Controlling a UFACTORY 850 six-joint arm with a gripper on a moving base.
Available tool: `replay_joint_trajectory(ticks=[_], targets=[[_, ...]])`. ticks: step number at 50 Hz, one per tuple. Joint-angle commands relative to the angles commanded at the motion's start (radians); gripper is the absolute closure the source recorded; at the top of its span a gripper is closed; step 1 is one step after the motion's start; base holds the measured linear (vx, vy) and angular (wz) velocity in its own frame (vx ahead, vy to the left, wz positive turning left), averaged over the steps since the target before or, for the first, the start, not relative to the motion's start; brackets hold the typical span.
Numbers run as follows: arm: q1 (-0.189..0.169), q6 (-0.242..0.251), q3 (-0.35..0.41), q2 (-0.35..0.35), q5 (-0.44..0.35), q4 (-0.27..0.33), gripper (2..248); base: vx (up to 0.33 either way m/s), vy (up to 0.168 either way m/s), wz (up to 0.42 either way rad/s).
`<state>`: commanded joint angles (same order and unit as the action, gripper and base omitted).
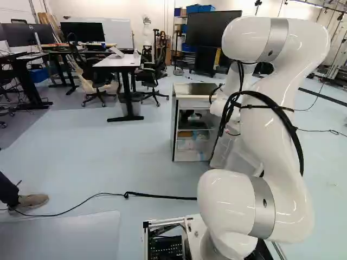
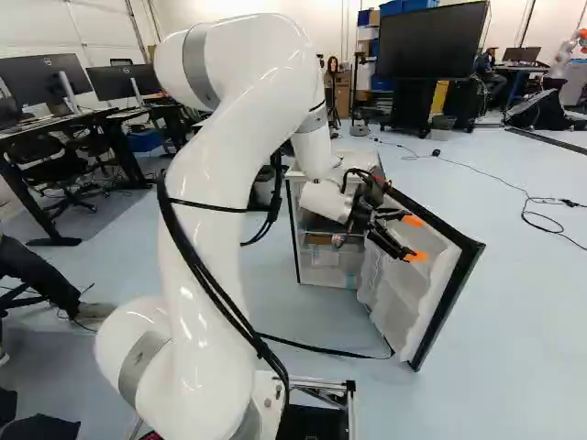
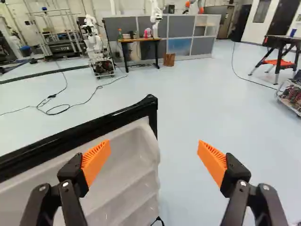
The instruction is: Open the fridge door
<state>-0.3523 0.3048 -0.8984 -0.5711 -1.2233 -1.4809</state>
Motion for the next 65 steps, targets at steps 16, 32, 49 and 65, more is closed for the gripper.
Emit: replay_joint_trajectory(ticks=[16, 32, 49, 65], targets=[[0.052, 0.0, 0.097, 0.06, 0.026, 0.077, 3, 0.0, 0.0, 0.0], [0.108, 0.0, 0.189, 0.119, 0.049, 0.157, 3, 0.0, 0.0, 0.0], [0.175, 0.0, 0.26, 0.166, 0.06, 0.247, 3, 0.0, 0.0, 0.0], [0.206, 0.0, 0.288, 0.186, 0.061, 0.282, 3, 0.0, 0.0, 0.0]])
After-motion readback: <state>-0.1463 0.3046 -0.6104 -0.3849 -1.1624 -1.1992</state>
